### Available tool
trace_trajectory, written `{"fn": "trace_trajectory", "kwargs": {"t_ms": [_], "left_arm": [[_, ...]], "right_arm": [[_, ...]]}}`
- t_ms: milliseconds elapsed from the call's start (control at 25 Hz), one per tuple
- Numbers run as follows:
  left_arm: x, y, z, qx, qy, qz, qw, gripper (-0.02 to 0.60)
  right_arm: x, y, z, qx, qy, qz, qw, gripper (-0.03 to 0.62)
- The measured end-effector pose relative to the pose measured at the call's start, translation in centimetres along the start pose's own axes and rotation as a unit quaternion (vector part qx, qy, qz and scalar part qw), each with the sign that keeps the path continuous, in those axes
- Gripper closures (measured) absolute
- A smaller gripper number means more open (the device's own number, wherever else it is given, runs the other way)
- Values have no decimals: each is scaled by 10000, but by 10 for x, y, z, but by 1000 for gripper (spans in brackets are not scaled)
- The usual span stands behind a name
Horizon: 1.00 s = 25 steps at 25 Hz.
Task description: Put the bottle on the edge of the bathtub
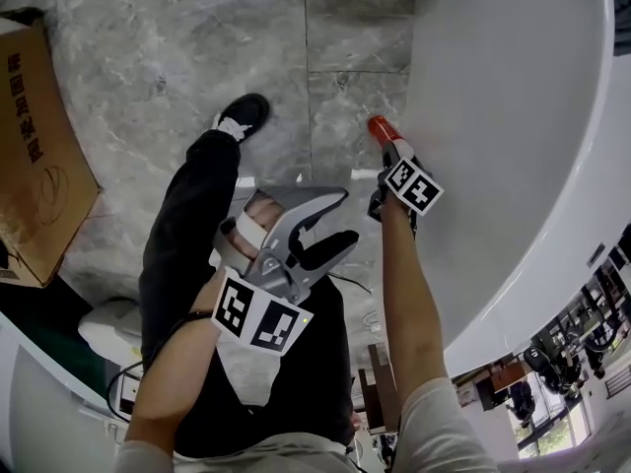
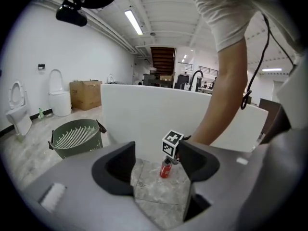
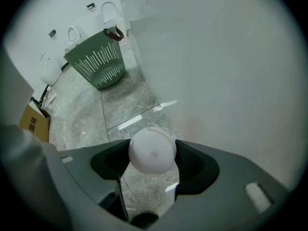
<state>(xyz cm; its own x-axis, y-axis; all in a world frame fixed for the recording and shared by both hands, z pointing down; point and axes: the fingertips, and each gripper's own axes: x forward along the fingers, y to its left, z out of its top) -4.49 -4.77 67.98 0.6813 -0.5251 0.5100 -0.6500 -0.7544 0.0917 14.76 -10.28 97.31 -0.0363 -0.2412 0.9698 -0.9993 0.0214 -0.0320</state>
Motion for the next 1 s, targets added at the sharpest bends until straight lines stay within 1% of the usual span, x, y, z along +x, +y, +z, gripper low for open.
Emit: {"fn": "trace_trajectory", "kwargs": {"t_ms": [160, 240, 400, 480, 520, 640, 680, 760, 800, 920, 1000], "left_arm": [[-2, -4, -6, 9, 60, 5, 10000, 249], [-4, -5, -8, -54, 41, 22, 10000, 249], [-6, -5, -16, -178, 90, 59, 9998, 249], [-7, -8, -24, -251, 173, 17, 9995, 249], [-7, -9, -28, -350, 208, -8, 9992, 249], [-10, -8, -34, -814, 255, 7, 9964, 249], [-12, -8, -35, -869, 263, 60, 9959, 249], [-18, -9, -32, -822, 267, 137, 9962, 249], [-21, -11, -27, -774, 273, 112, 9966, 249], [-29, -21, 1, -545, 290, -84, 9981, 249], [-35, -28, 26, -437, 272, -201, 9985, 249]], "right_arm": [[5, 0, -3, -80, 30, -71, 9999, 316], [4, 1, -2, -140, -20, -86, 9999, 318], [-4, 9, 8, -470, -92, 16, 9989, 327], [-13, 11, 10, -421, -118, 69, 9990, 327], [-19, 11, 11, -372, -128, 99, 9992, 327], [-44, 13, 12, -336, -138, 217, 9991, 327], [-54, 15, 10, -338, -136, 269, 9990, 327], [-78, 18, 6, -295, -178, 408, 9986, 327], [-91, 19, 4, -251, -231, 494, 9982, 327], [-139, 23, 2, -160, -452, 737, 9961, 327], [-179, 24, 3, -208, -601, 834, 9945, 327]]}}
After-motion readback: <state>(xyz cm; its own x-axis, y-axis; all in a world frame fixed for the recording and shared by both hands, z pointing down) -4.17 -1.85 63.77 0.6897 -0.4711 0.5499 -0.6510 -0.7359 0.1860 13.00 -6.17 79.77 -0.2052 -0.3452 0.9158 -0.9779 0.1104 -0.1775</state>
